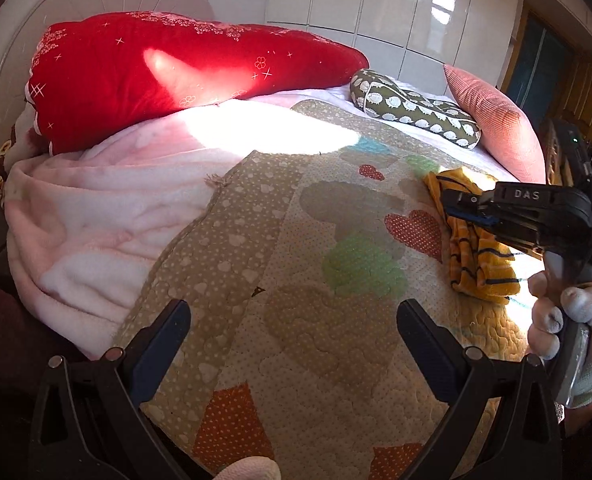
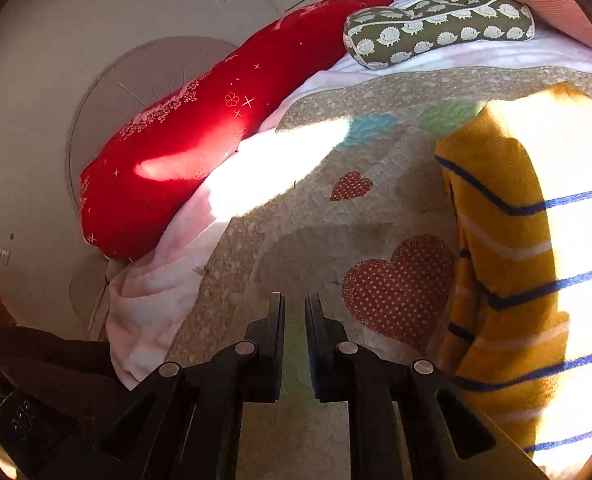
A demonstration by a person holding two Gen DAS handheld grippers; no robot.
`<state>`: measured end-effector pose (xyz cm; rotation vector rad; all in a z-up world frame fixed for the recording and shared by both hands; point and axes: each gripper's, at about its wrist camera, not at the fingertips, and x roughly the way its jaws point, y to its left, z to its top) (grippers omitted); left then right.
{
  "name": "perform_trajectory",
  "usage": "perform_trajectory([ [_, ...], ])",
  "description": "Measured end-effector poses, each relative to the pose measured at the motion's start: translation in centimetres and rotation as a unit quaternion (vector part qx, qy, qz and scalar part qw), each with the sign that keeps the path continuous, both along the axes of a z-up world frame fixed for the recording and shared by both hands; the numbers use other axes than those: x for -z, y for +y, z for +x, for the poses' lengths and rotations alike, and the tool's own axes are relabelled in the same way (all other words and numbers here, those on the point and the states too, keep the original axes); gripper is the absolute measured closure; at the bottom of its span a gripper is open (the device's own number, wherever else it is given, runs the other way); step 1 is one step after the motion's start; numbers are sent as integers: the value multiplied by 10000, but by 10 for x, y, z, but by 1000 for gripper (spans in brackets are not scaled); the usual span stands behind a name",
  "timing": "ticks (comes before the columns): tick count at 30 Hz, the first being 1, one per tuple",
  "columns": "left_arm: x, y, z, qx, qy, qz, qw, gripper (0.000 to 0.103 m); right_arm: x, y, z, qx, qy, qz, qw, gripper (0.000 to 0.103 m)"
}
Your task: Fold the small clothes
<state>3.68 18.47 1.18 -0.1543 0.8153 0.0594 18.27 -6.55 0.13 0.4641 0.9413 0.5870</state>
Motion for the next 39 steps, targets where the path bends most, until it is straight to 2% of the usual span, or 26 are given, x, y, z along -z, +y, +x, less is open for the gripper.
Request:
perform_trajectory([
  [2,-5,-10,-3,52,-100,88,9999,0,-4,-33,-30,326,-95,111,9994,71],
  [3,-7,-17,-4,63,-156,150,9997,0,-3,-53,-48,565,-112,86,9983,57],
  [4,-10,-25,-7,68,-233,242,9994,0,-1,-71,-65,831,-124,-59,9964,53],
  [6,-16,-44,-14,96,-501,491,9975,0,3,-100,-100,1304,-152,-535,9899,53],
  [9,-30,-78,-24,251,-946,873,9914,0,5,-128,-147,1842,-221,-1411,9724,53],
  [12,-43,-113,-23,691,-1040,1017,9870,0,6,-146,-178,2113,-266,-1945,9575,53],
  [18,-35,-162,-22,1179,-574,925,9870,0,8,-167,-209,2409,-295,-2358,9410,50],
  [25,-5,-194,-38,1554,-110,1041,9823,0,13,-151,-214,2139,-463,-2833,9337,48],
  [28,-2,-199,-40,1662,-39,1027,9807,0,13,-148,-216,2149,-473,-2859,9326,44],
  [39,5,-197,-44,1695,16,1090,9795,0,15,-138,-214,2078,-414,-2996,9302,44],
])
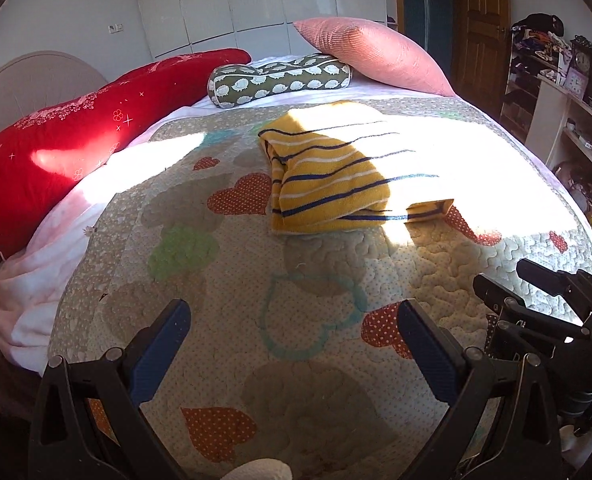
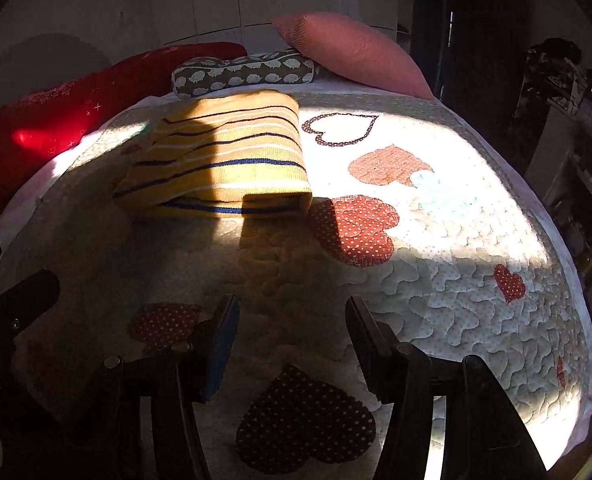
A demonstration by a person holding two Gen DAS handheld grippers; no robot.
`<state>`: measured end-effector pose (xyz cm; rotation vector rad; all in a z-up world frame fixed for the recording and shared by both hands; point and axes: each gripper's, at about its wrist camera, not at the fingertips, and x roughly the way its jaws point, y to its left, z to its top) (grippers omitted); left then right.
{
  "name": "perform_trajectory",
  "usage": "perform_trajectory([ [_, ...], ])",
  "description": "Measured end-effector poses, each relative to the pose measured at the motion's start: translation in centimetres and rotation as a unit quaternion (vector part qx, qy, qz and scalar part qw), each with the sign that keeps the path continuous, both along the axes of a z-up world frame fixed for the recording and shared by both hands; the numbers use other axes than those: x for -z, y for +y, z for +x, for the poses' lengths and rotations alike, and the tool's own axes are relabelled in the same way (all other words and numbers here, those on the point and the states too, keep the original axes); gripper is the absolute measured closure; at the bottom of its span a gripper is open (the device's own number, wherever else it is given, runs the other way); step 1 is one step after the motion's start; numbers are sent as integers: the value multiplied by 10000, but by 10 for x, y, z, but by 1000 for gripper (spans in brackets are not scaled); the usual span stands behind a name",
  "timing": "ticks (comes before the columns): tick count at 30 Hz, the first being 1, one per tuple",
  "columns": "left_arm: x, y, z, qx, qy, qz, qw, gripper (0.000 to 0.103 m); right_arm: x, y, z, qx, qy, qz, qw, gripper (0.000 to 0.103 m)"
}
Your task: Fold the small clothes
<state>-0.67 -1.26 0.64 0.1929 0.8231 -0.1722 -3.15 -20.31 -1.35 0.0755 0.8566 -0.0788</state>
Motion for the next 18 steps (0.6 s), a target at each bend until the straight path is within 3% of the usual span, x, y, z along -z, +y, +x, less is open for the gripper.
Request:
perform_trajectory([
  [18,6,6,3,-43,96,-66,9999,0,3,11,5,-102,99,-64,9999,43],
])
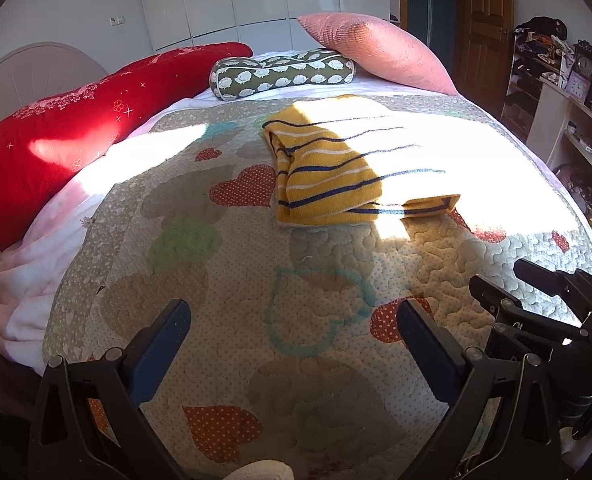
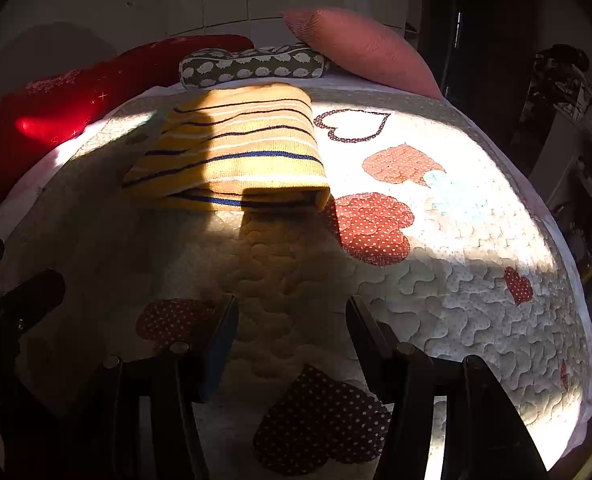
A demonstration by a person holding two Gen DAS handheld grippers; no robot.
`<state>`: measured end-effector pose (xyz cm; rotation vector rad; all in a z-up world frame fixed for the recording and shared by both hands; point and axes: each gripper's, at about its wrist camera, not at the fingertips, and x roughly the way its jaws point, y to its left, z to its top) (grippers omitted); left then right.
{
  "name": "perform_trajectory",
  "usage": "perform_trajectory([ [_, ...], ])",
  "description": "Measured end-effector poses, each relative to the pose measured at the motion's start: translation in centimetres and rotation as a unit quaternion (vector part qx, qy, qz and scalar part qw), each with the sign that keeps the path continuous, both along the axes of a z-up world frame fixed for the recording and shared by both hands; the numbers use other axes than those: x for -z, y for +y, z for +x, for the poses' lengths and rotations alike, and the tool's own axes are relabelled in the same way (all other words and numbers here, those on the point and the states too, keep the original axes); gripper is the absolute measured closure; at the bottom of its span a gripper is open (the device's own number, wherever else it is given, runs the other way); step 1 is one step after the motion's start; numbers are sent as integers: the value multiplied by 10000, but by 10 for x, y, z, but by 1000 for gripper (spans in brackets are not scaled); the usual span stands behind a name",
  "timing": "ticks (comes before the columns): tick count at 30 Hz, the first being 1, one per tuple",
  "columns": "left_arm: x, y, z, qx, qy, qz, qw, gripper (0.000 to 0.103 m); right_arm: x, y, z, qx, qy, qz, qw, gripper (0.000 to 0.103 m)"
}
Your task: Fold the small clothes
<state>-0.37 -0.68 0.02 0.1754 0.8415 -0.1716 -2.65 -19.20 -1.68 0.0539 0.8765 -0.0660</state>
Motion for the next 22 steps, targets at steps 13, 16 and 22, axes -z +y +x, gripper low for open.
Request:
perform_trajectory([
  [13,8,3,6,-29,190,-96,9998,0,1,6,2,-81,24,-28,10000,43],
  [16,9,5,12,-62,237,-157,9996,0,-1,10,5,-156,17,-43,9999,43],
  [22,9,9,16,-212,206,-160,9994,0,-4,25,16,-310,45,-141,9994,42],
])
